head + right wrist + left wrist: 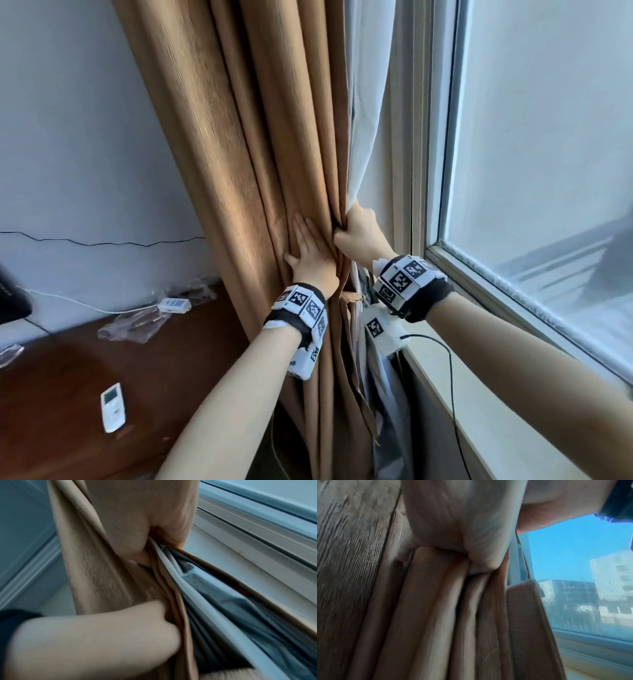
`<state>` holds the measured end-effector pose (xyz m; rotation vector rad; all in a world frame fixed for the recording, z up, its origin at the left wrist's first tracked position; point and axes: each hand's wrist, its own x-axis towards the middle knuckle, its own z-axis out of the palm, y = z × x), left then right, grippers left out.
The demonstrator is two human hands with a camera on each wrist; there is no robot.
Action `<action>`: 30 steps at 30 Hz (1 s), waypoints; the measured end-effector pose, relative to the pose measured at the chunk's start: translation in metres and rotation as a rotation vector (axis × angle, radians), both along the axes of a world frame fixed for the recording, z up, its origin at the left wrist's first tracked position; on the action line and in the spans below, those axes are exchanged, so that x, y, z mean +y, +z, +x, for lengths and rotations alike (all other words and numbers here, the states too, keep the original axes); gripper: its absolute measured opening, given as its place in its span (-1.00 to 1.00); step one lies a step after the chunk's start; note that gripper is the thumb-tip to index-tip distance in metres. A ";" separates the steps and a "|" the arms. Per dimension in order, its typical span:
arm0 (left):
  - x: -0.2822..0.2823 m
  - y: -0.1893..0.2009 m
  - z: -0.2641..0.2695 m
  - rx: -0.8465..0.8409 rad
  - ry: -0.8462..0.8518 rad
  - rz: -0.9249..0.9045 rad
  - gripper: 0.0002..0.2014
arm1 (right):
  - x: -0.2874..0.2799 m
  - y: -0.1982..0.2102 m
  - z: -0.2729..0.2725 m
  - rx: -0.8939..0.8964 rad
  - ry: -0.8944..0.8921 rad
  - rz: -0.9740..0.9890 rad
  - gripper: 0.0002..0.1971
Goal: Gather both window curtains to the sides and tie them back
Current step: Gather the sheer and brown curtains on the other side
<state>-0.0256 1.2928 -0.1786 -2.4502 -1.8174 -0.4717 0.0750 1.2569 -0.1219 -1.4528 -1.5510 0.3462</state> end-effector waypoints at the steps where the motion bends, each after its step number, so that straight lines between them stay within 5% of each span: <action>1: 0.005 -0.002 -0.001 0.016 -0.012 -0.025 -0.05 | 0.000 0.000 -0.001 -0.009 0.000 -0.006 -0.45; 5: 0.015 -0.001 -0.002 0.201 -0.074 -0.159 -0.21 | 0.002 -0.002 -0.006 0.008 0.040 -0.024 -0.41; 11: 0.002 0.005 -0.001 0.366 -0.232 -0.210 -0.29 | 0.001 0.003 -0.006 -0.054 0.055 -0.084 -0.04; 13: 0.007 0.004 -0.012 0.235 -0.303 -0.244 -0.15 | 0.003 0.001 -0.002 -0.057 0.014 -0.050 -0.20; 15: 0.017 0.008 -0.030 -0.080 -0.381 -0.274 -0.09 | 0.001 0.001 0.004 -0.030 -0.035 -0.008 -0.31; 18: 0.025 0.022 -0.058 -0.552 -0.380 -0.142 -0.69 | 0.003 -0.001 0.011 -0.001 -0.063 0.011 -0.32; 22: 0.033 0.036 -0.079 -0.885 -0.059 0.218 -0.73 | 0.008 -0.007 0.008 0.034 -0.069 0.018 -0.30; 25: 0.048 0.032 -0.079 -0.863 0.038 0.129 -0.31 | 0.007 -0.011 0.003 0.043 -0.077 0.052 -0.27; 30: 0.054 0.015 -0.080 -0.738 0.076 0.050 -0.65 | 0.007 -0.011 0.002 0.039 -0.076 0.072 -0.29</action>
